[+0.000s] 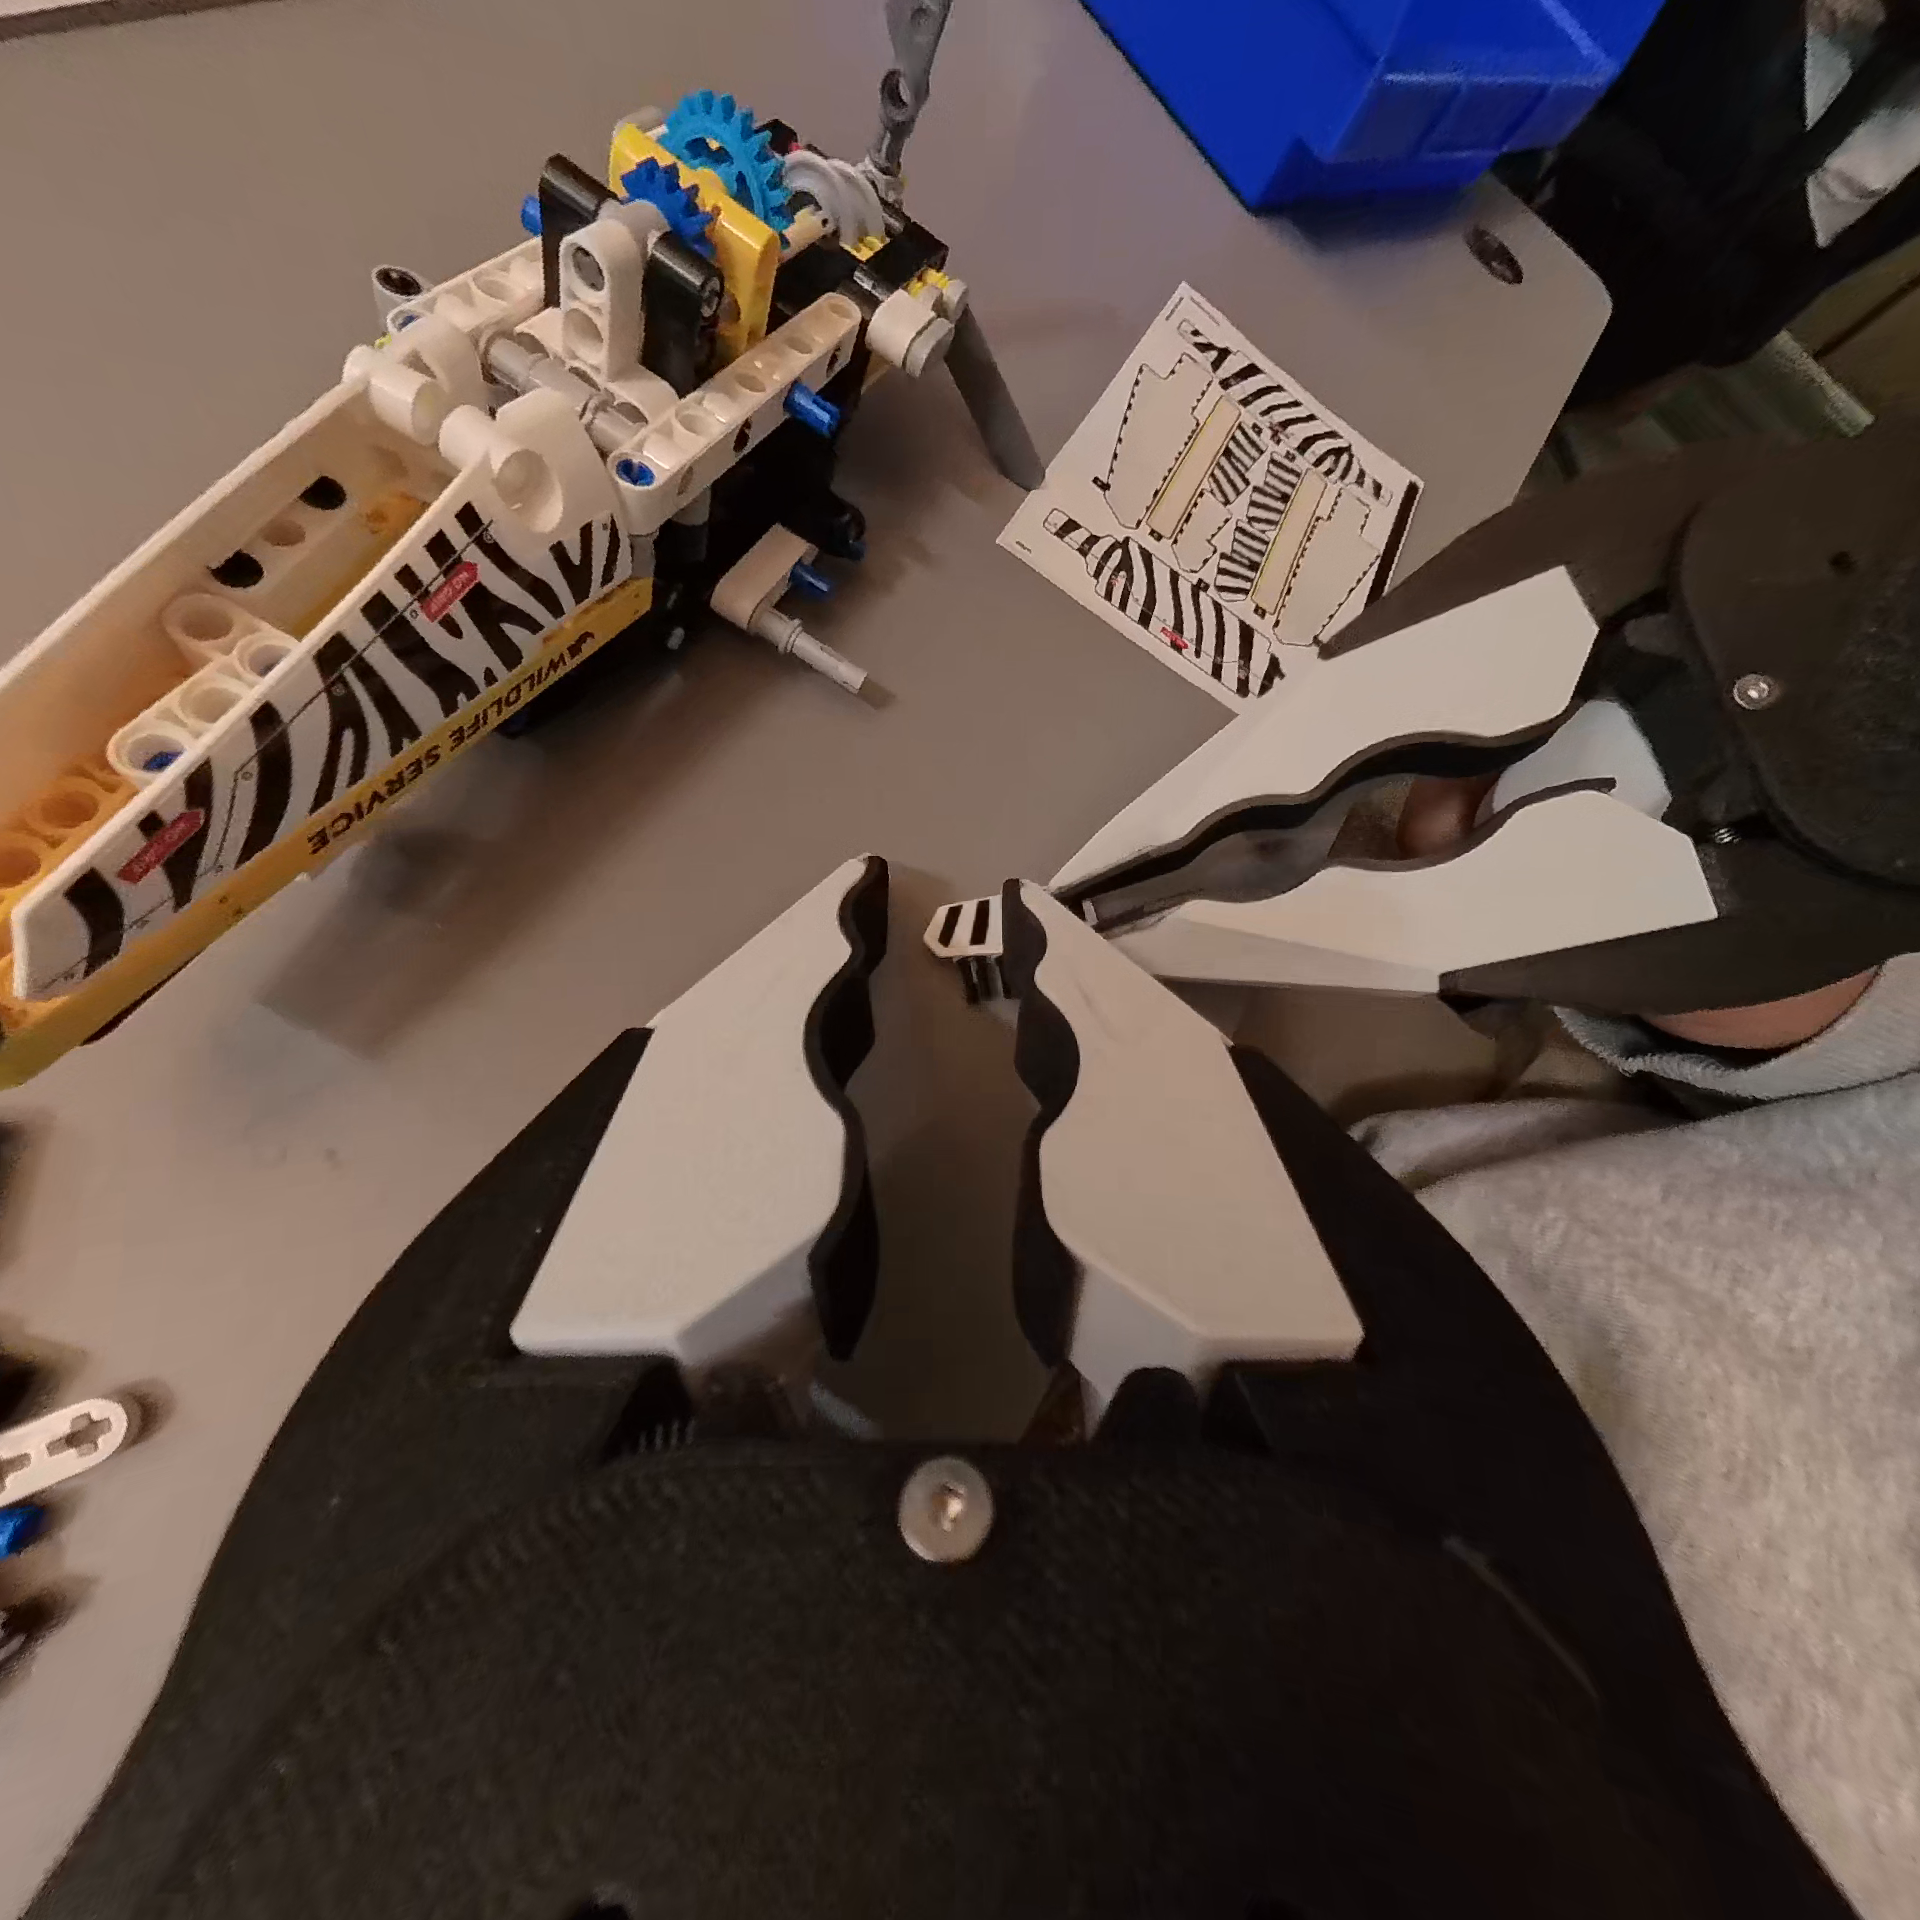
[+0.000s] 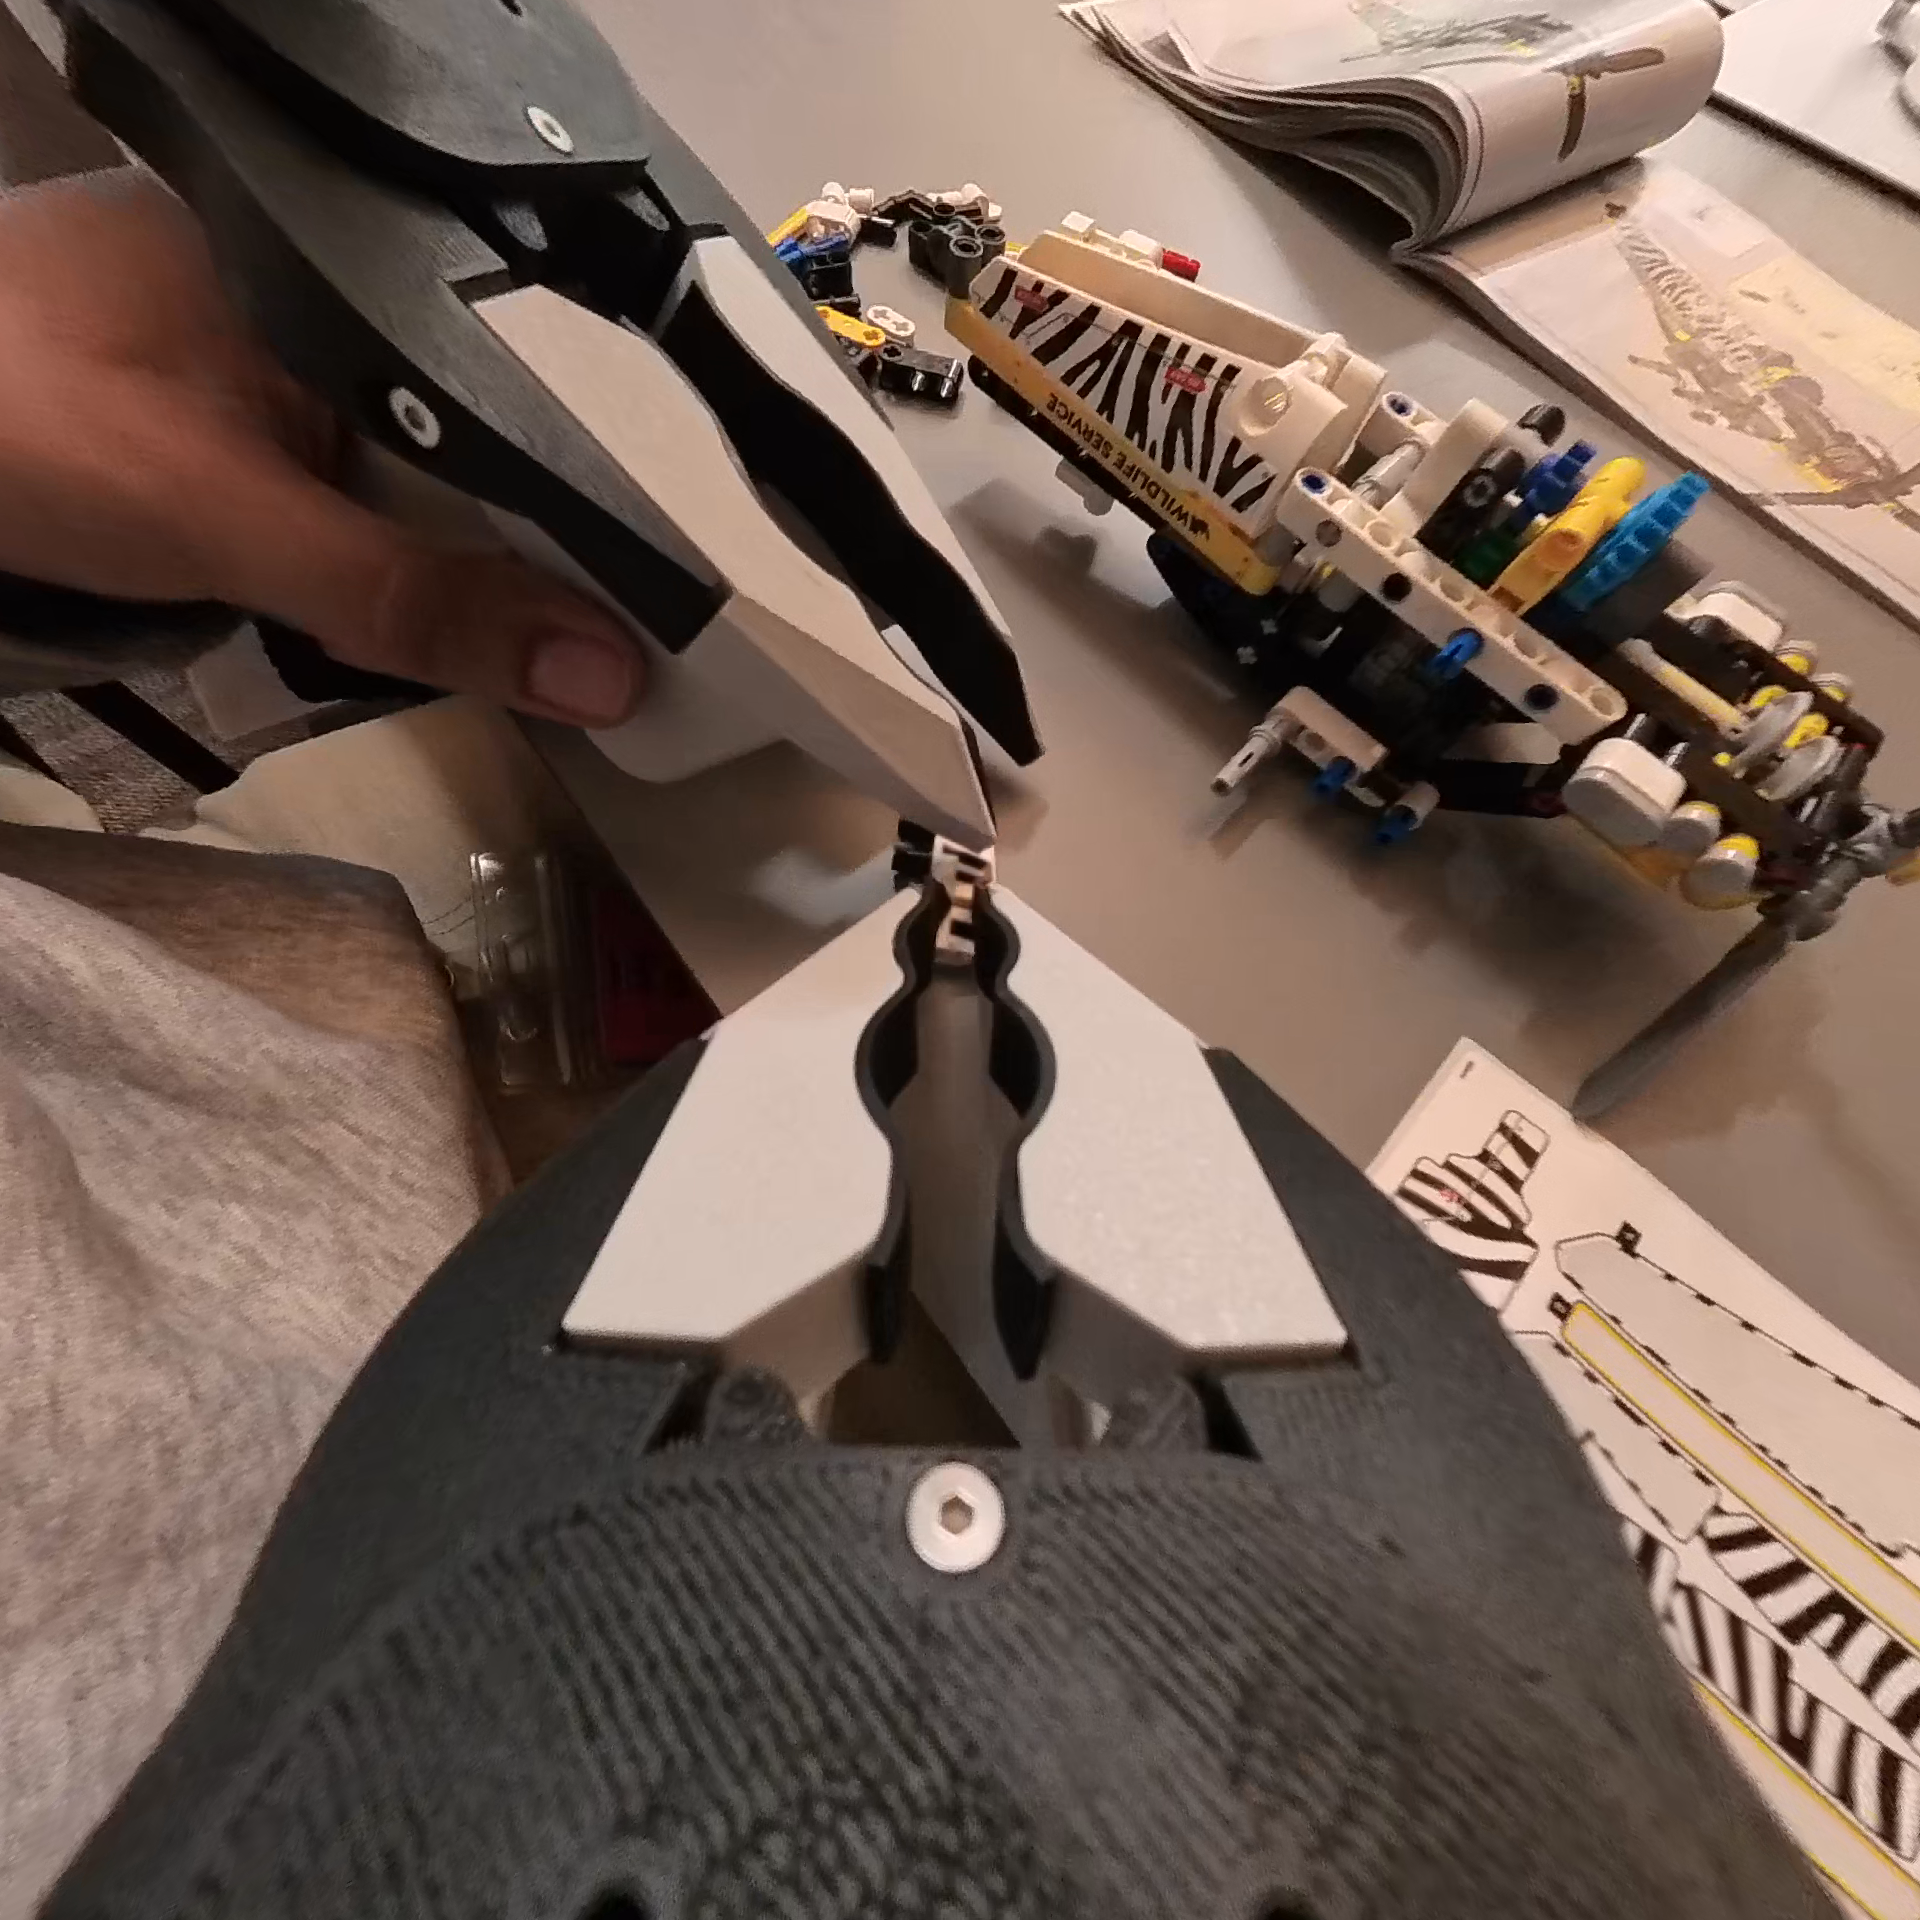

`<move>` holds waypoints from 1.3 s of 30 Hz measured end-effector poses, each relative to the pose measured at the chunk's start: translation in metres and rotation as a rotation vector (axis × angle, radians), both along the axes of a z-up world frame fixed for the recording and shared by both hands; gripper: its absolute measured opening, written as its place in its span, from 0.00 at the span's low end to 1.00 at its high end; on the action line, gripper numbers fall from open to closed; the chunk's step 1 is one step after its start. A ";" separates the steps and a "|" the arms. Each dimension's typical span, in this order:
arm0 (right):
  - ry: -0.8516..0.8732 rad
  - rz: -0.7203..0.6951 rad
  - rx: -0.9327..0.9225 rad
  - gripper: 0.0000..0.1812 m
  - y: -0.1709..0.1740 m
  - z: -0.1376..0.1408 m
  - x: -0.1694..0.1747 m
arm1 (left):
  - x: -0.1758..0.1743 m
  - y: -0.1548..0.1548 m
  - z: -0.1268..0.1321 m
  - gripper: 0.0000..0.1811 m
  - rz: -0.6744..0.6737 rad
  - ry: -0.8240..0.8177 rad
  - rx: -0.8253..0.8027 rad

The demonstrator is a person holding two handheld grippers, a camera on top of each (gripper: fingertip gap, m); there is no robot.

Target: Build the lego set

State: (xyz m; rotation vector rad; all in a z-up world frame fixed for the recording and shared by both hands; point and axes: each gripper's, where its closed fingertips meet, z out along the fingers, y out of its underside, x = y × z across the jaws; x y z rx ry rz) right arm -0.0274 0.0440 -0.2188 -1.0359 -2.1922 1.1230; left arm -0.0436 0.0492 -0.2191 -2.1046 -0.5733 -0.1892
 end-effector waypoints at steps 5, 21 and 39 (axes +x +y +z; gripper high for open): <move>0.000 -0.008 -0.017 0.03 0.000 0.000 -0.001 | 0.000 0.000 -0.002 0.11 -0.005 -0.002 -0.027; 0.002 -0.015 -0.026 0.03 0.002 -0.001 -0.001 | -0.004 -0.008 -0.005 0.15 0.012 0.032 -0.074; 0.000 -0.016 -0.017 0.02 0.002 -0.001 -0.001 | -0.004 -0.011 -0.003 0.14 0.020 0.032 -0.057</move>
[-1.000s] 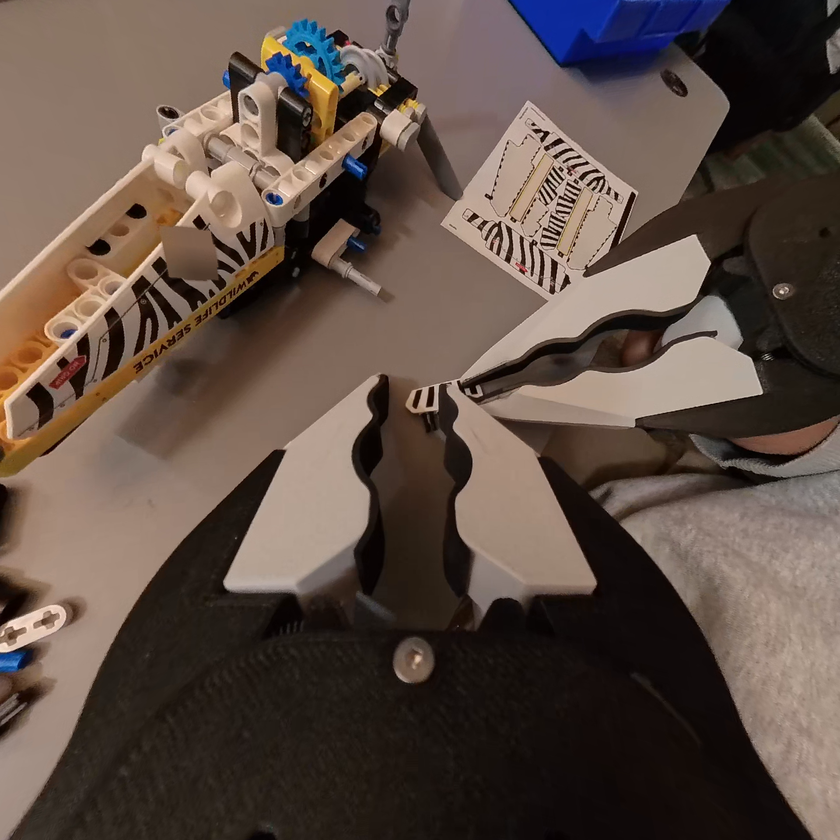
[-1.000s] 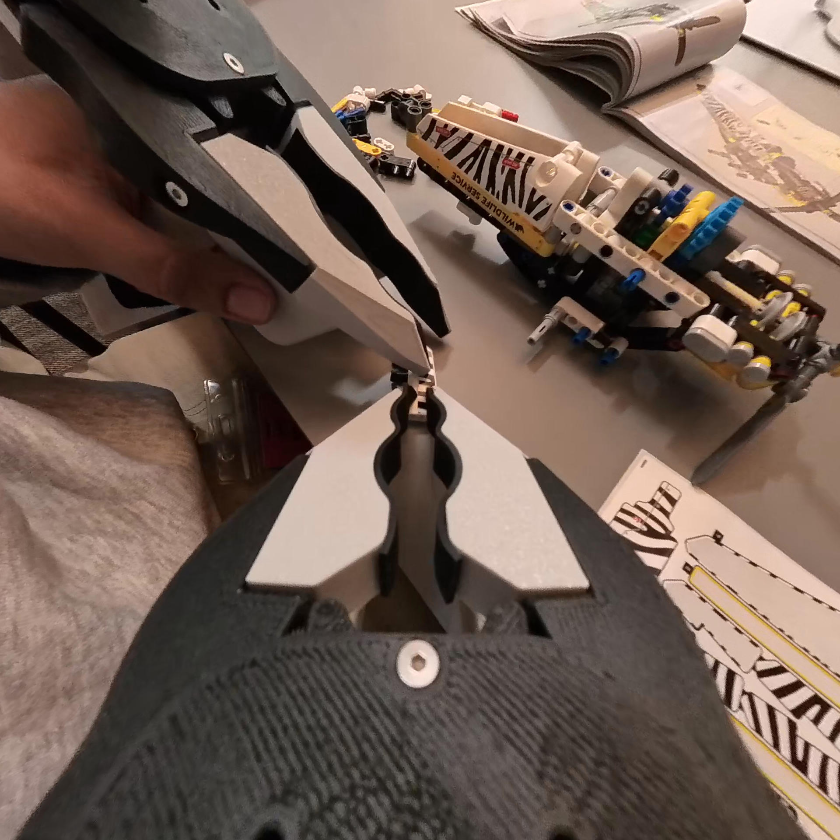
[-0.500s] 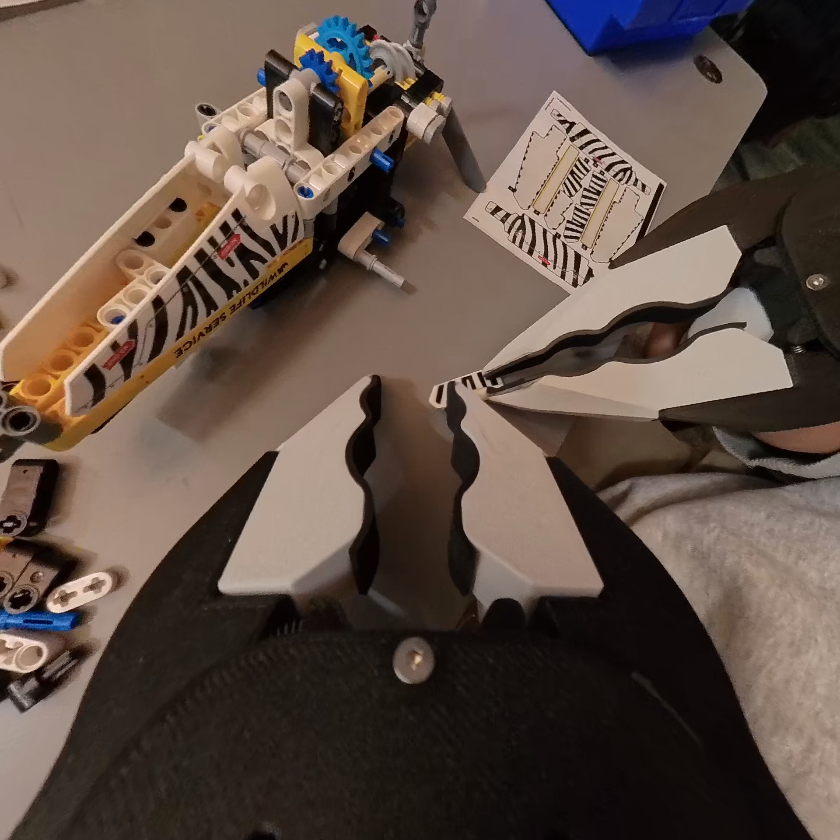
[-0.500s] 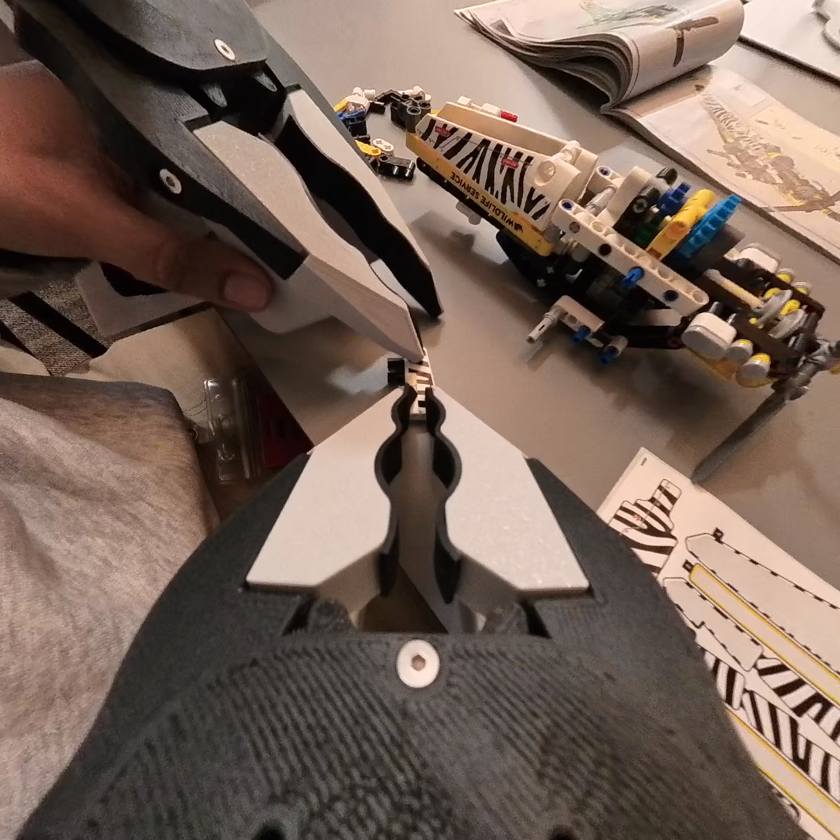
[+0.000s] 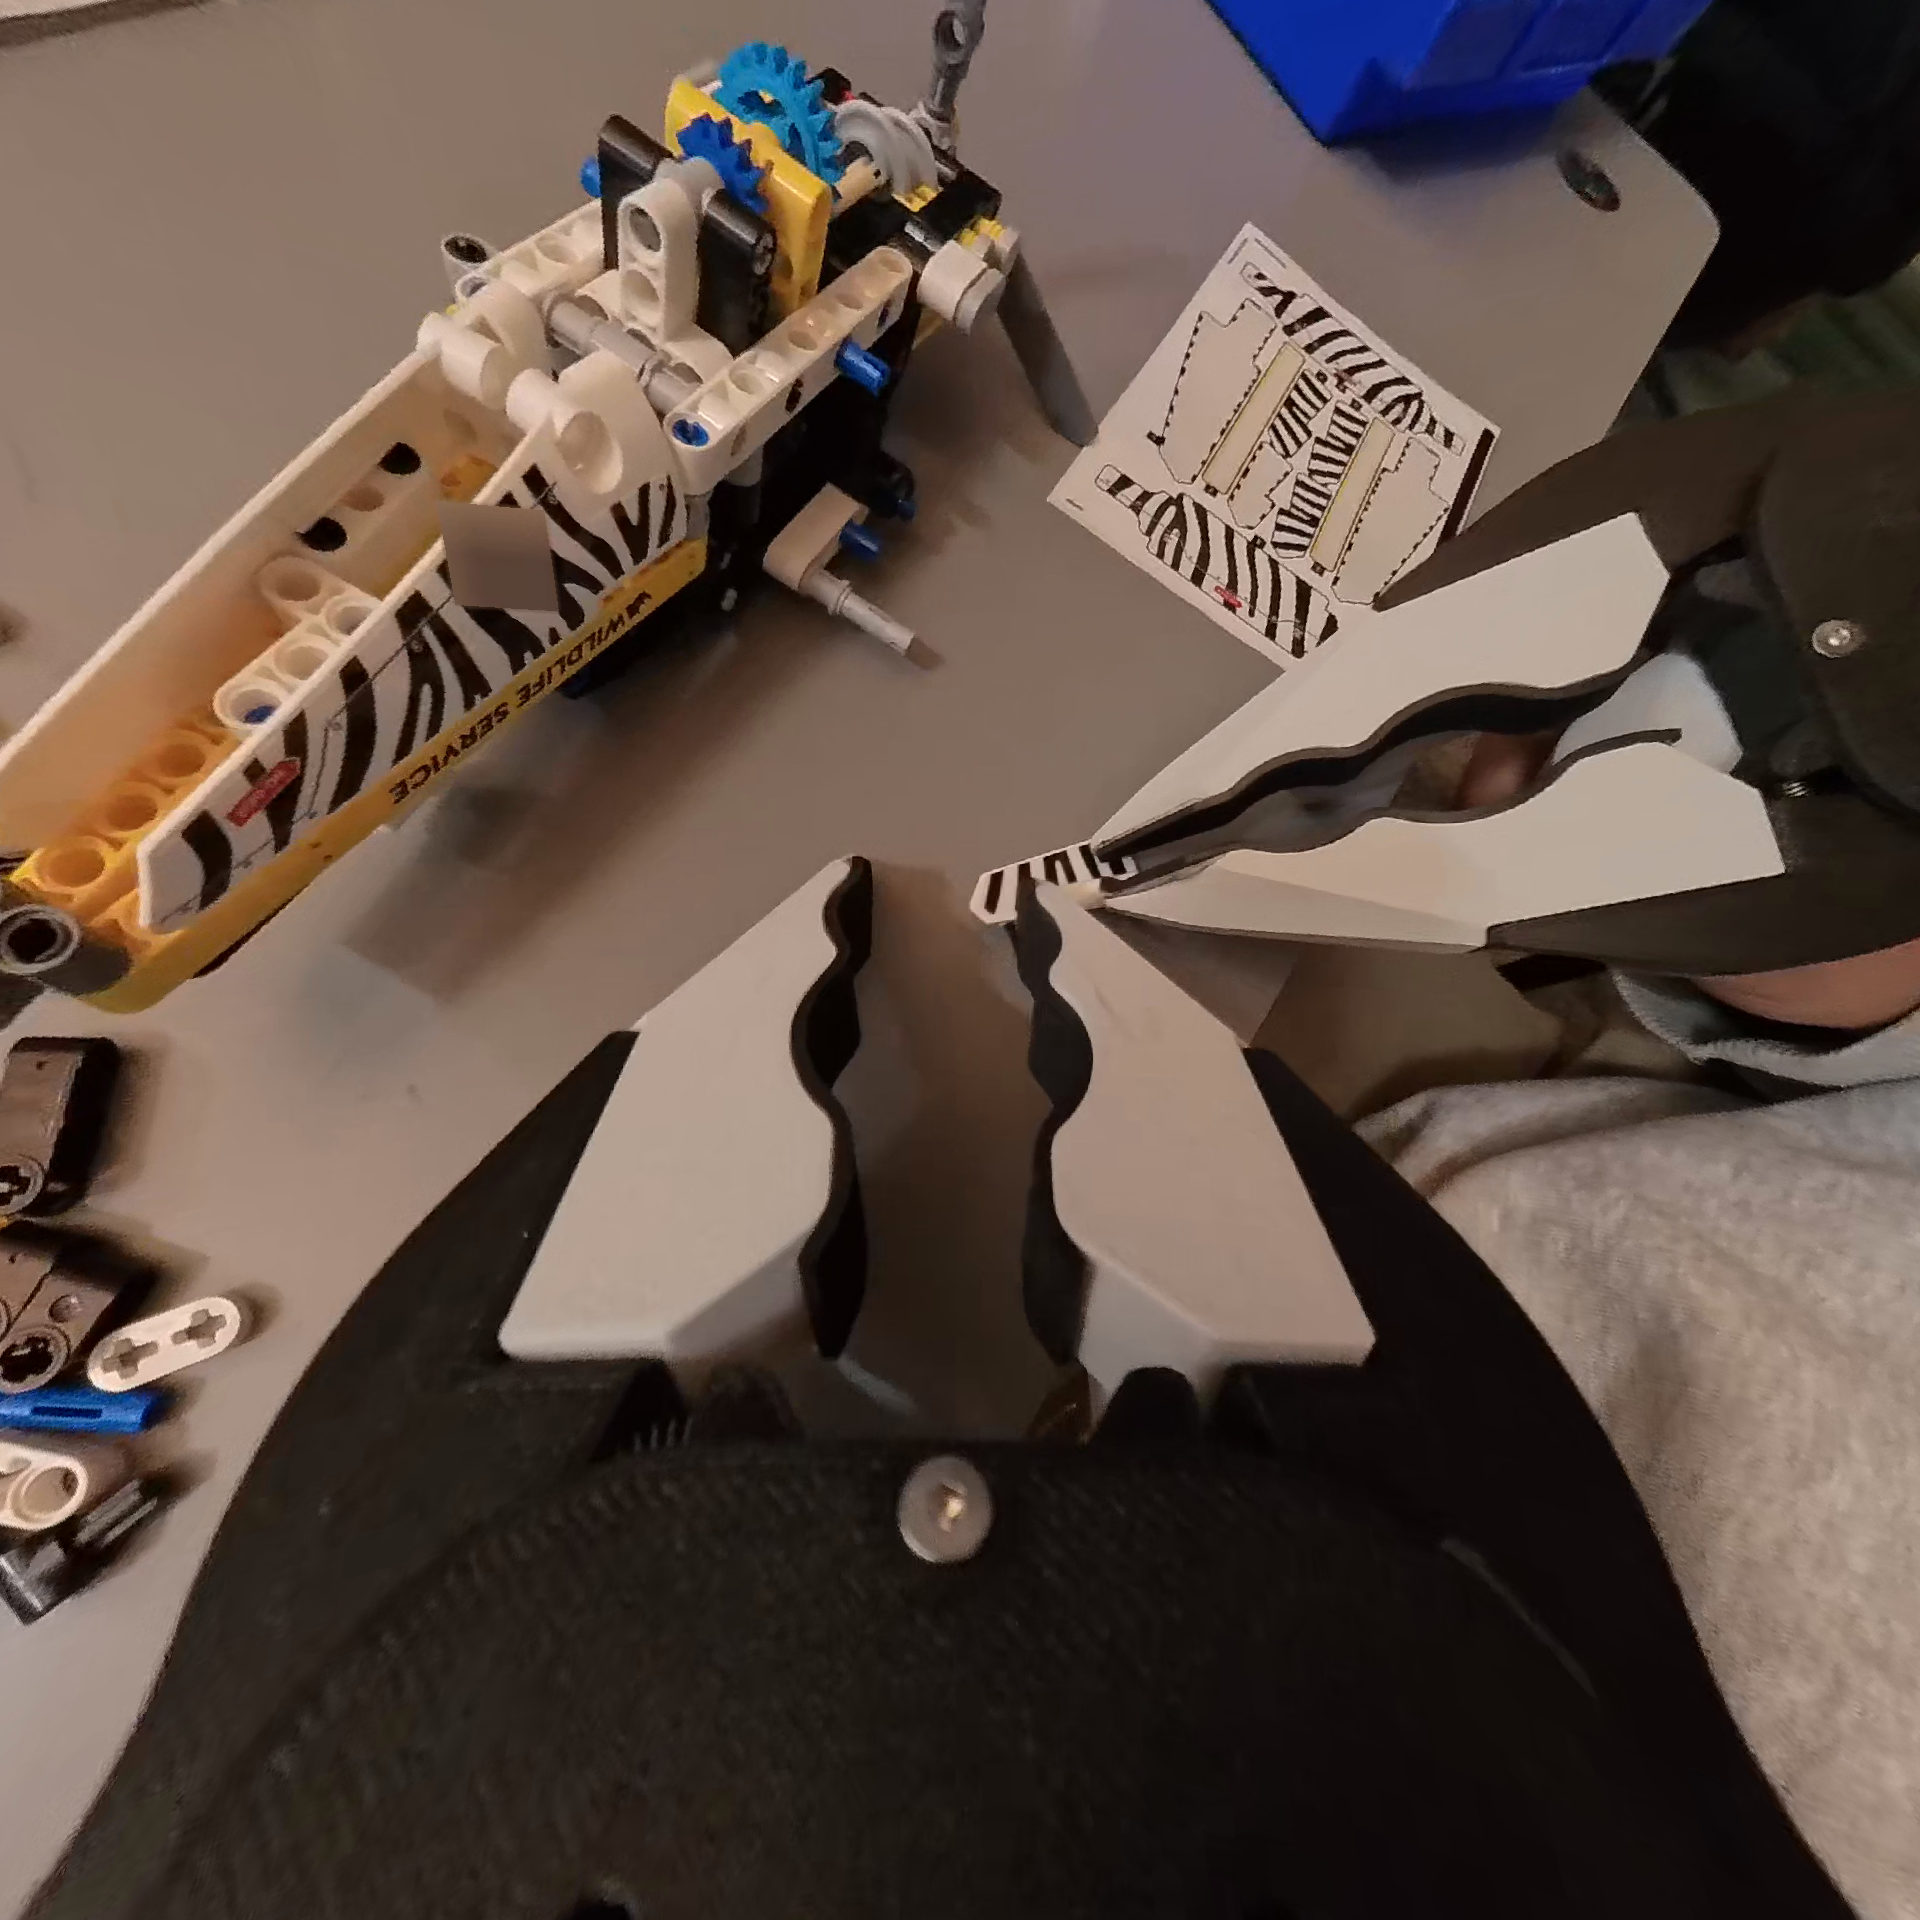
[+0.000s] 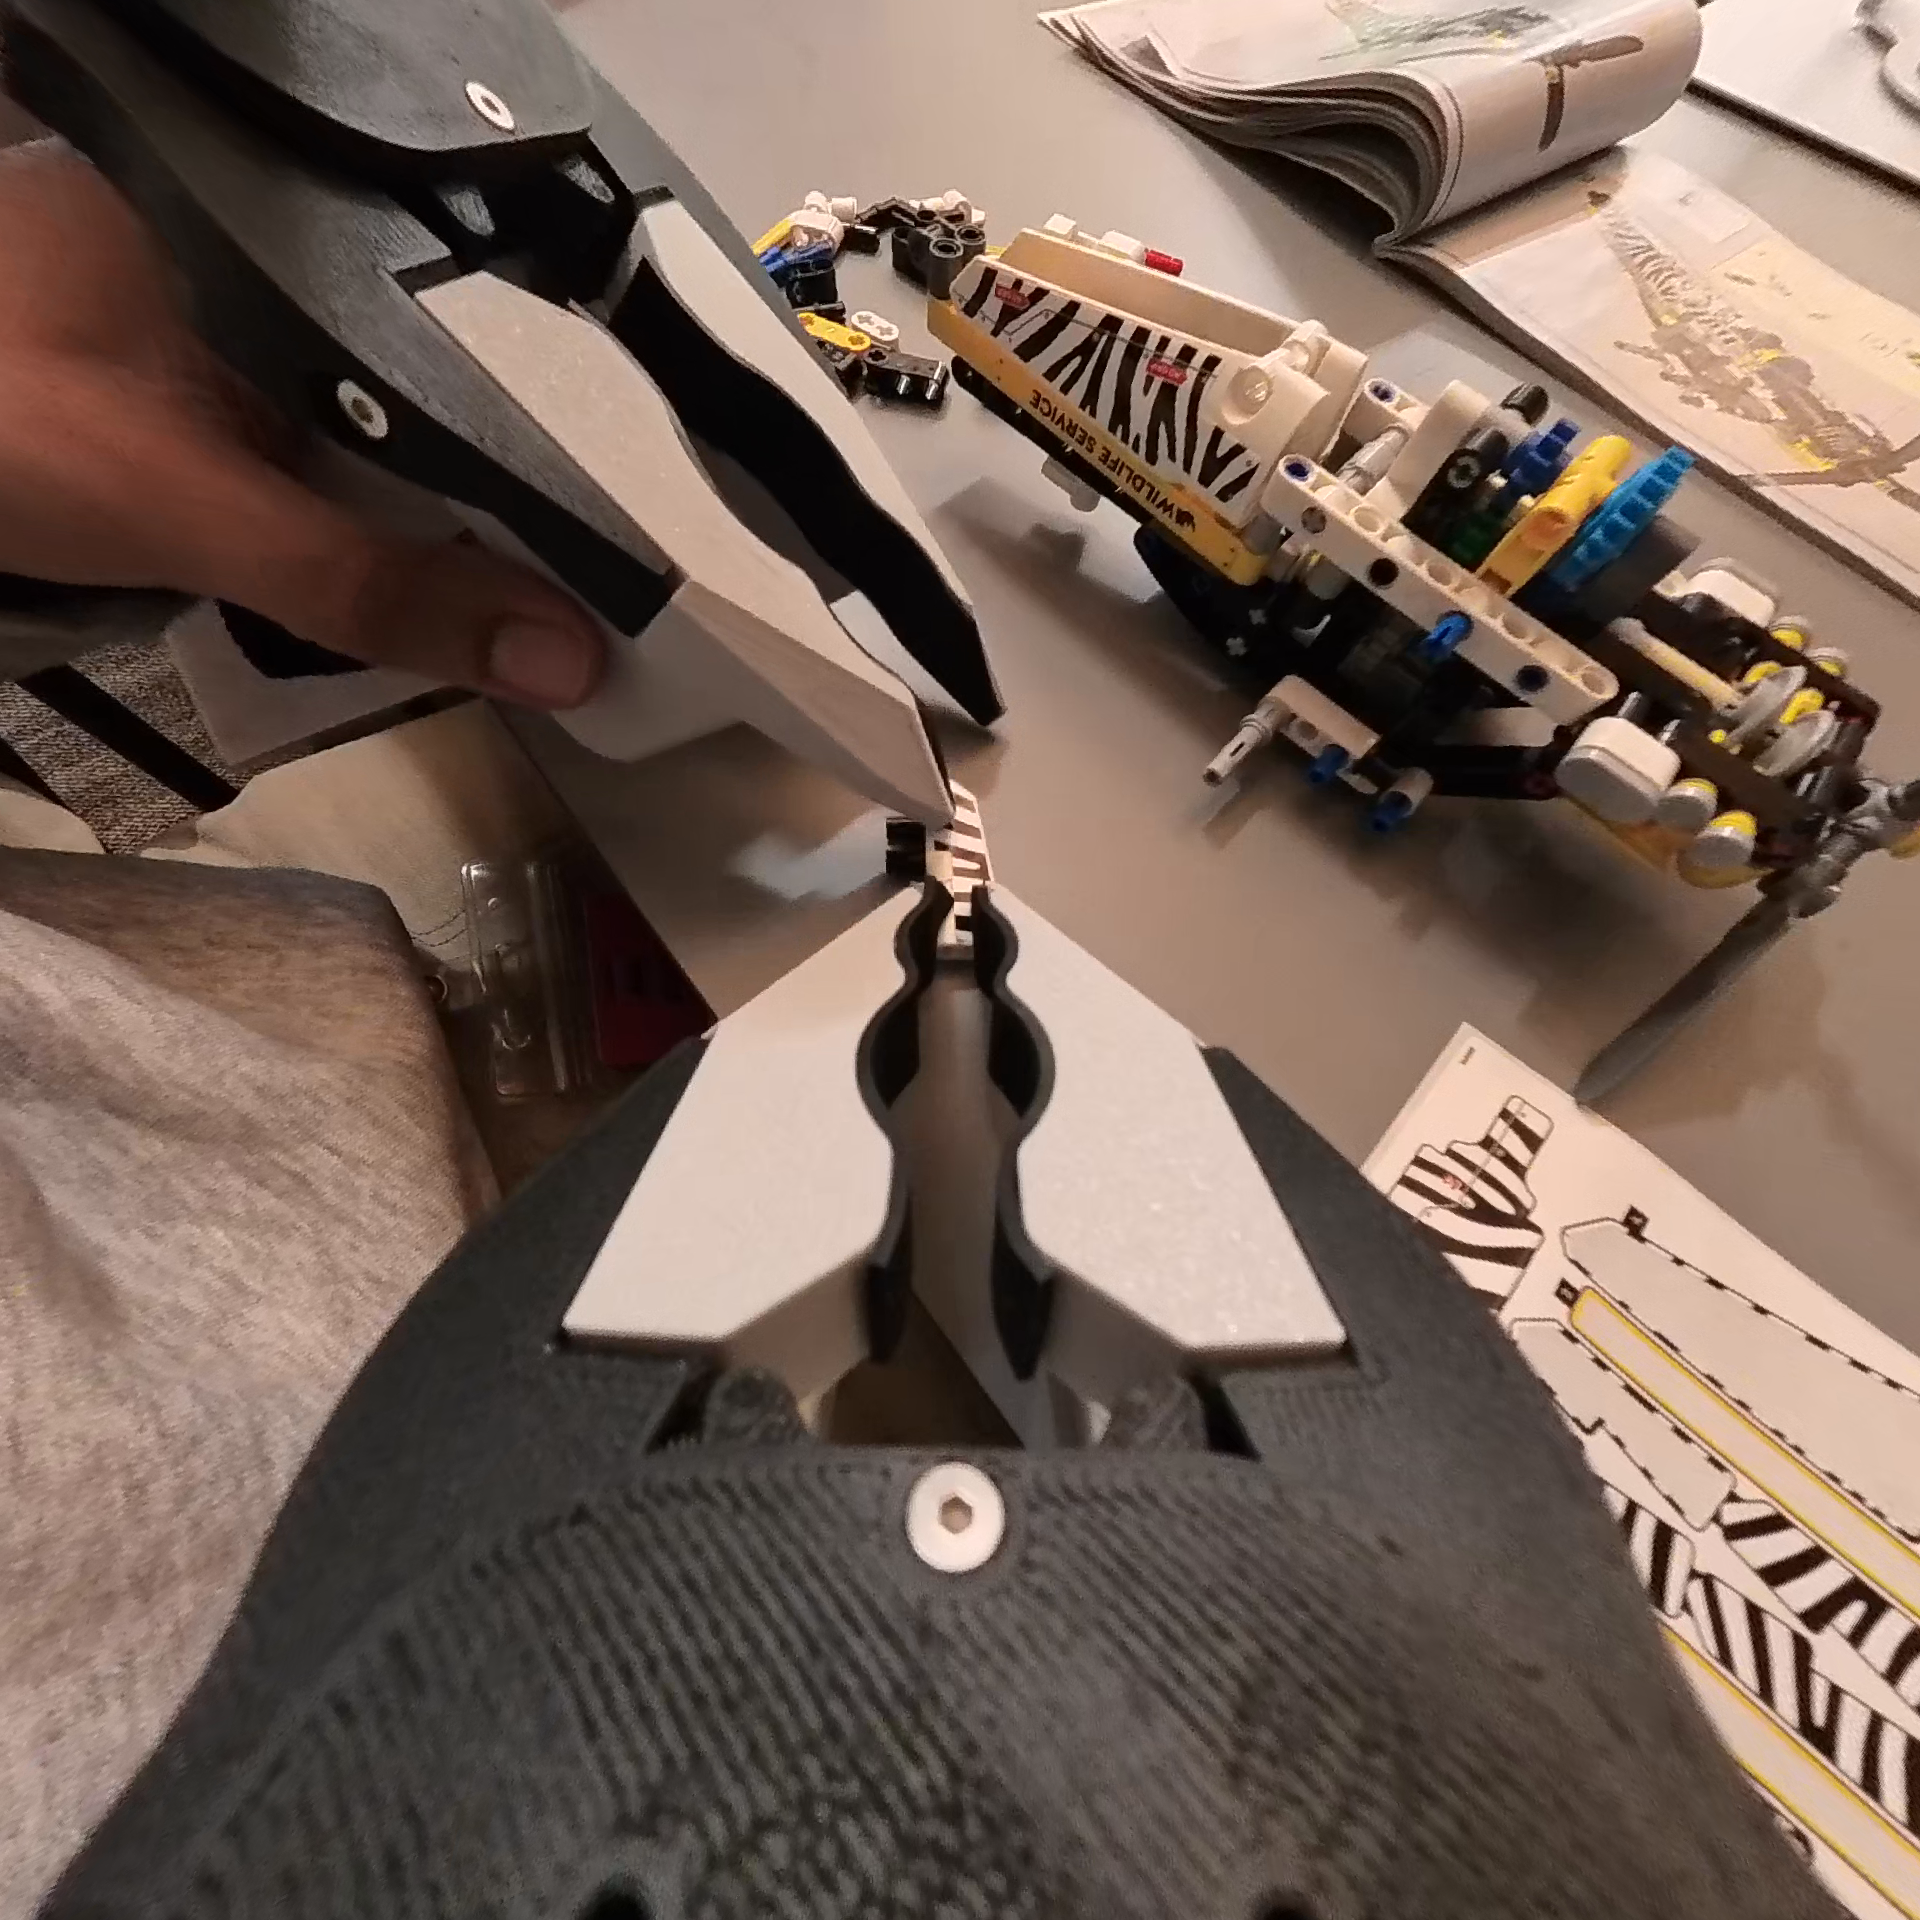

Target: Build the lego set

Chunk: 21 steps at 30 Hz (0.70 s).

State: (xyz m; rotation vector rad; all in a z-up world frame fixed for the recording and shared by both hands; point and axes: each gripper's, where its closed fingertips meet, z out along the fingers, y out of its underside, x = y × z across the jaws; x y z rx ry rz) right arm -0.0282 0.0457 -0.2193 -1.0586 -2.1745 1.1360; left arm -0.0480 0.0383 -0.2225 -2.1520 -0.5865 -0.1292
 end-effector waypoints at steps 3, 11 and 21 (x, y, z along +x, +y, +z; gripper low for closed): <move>0.001 0.001 0.003 0.02 0.000 0.000 0.000 | -0.003 -0.003 -0.001 0.16 0.012 0.009 -0.017; 0.001 0.006 0.010 0.02 0.000 0.000 0.000 | -0.001 0.000 0.002 0.16 0.003 0.036 -0.015; -0.006 0.008 0.002 0.02 0.000 0.000 0.000 | -0.011 -0.006 0.002 0.17 0.035 0.102 -0.057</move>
